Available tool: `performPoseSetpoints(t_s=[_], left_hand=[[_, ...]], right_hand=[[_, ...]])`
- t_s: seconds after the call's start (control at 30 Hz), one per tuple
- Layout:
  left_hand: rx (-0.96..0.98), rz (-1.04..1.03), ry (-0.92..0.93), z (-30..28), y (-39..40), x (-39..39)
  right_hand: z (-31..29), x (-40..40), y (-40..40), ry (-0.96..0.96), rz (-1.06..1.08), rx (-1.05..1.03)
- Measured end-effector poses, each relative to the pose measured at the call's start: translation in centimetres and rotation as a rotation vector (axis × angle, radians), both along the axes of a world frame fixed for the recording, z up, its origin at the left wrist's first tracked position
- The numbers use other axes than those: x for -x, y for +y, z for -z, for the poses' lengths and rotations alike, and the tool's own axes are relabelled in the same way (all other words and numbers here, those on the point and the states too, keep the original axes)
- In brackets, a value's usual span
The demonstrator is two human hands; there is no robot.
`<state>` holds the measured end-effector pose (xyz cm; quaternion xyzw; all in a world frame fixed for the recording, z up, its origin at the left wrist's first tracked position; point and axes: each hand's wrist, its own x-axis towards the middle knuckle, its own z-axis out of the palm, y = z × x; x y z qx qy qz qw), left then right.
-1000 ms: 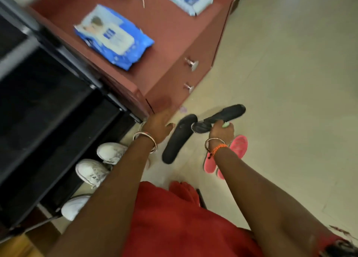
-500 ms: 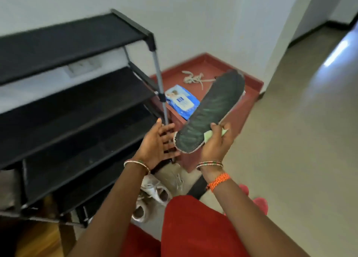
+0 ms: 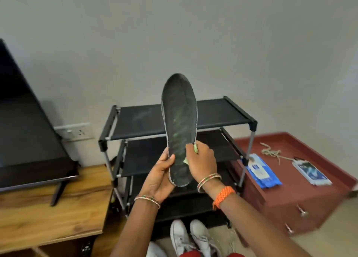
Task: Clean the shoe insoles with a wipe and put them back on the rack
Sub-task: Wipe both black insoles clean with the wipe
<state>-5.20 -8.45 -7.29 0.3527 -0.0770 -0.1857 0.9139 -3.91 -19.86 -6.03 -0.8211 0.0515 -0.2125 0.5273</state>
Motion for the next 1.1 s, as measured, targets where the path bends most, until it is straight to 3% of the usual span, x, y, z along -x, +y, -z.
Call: performPoseSetpoints(t_s=[0.13,0.27,0.4,0.47,0.57,0.7,0.9,1.1], left_hand=[[0.137,0.018,0.105,-1.8,0.9,-0.7],[0.086,-0.072,0.1,-2.4,1.4,-2.9],[0.074,-0.168,0.117,-2.0,3.2,-7.0],[0.049,-0.174,0.113,-1.5,4.0,-9.0],[-0.026,-0.141,0.141,-1.3,4.7,-11.1],[-0.143,-0.109,0.195,-1.4,4.2,-12.6],[-0.071,-0.128,0.334,-1.2,2.9,-11.0],[-0.098,-0.202,0.322,-0.8,2.3,-9.5]], right_hand=[[-3.9,-1.7,1.0,0.047,-0.063,0.123],[-4.9,-3.5,0.8,0.176,-0.061,0.312],[-6.1,-7.5,0.0,0.177,-0.093,0.1],[-6.7,-9.9,0.0,0.104,-0.133,0.084],[-6.9,-12.9,0.7,-0.166,-0.117,0.135],[-5.4,-15.1,1.5,-0.355,-0.211,0.409],[-2.7,-12.3,1.9,-0.166,-0.489,0.752],[-2.0,-9.4,1.2,-0.079,-0.549,0.619]])
